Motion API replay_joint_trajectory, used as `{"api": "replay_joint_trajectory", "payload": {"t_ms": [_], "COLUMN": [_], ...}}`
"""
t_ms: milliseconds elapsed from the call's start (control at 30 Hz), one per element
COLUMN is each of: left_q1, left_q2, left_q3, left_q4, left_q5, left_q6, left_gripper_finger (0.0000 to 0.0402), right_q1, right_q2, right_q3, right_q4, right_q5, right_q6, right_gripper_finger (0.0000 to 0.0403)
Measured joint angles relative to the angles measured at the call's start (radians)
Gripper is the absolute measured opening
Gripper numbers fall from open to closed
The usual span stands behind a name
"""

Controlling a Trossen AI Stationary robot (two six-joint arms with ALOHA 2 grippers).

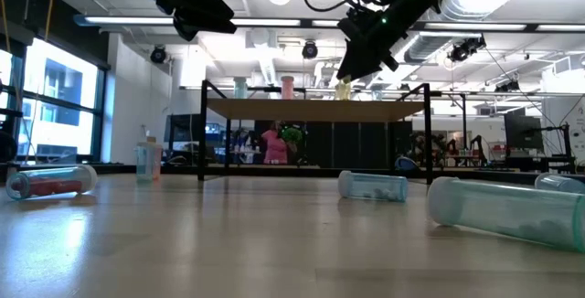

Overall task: Pick and place medicine bottles onto shelf by color
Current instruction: Align the yellow pill bottle with the yellow bottle on the shelf

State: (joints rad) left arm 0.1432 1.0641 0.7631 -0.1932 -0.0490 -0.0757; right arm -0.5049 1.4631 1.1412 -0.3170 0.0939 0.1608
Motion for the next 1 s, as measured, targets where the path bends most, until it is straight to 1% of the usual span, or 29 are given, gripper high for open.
{"api": "replay_joint_trajectory", "payload": {"t_ms": [200,333,1000], "left_q1": [0.0,0.0,0.0], "left_q2": [0.0,0.0,0.0], "left_q3": [0.0,0.0,0.0], "left_q4": [0.0,-0.001,-0.005], "left_q5": [0.0,0.0,0.0], "left_q6": [0.0,0.0,0.0], "left_gripper_finger": [0.0163,0.0163,0.0163], "right_q1": [-0.004,-0.013,-0.012], "right_q2": [0.019,0.036,0.02], "right_q3": [0.0,0.002,0.006], "right_q4": [0.017,0.032,-0.018], "right_q5": [-0.011,-0.045,-0.025], "right_q6": [0.0,0.001,0.022], "right_gripper_finger": [0.0099,0.0099,0.0099]}}
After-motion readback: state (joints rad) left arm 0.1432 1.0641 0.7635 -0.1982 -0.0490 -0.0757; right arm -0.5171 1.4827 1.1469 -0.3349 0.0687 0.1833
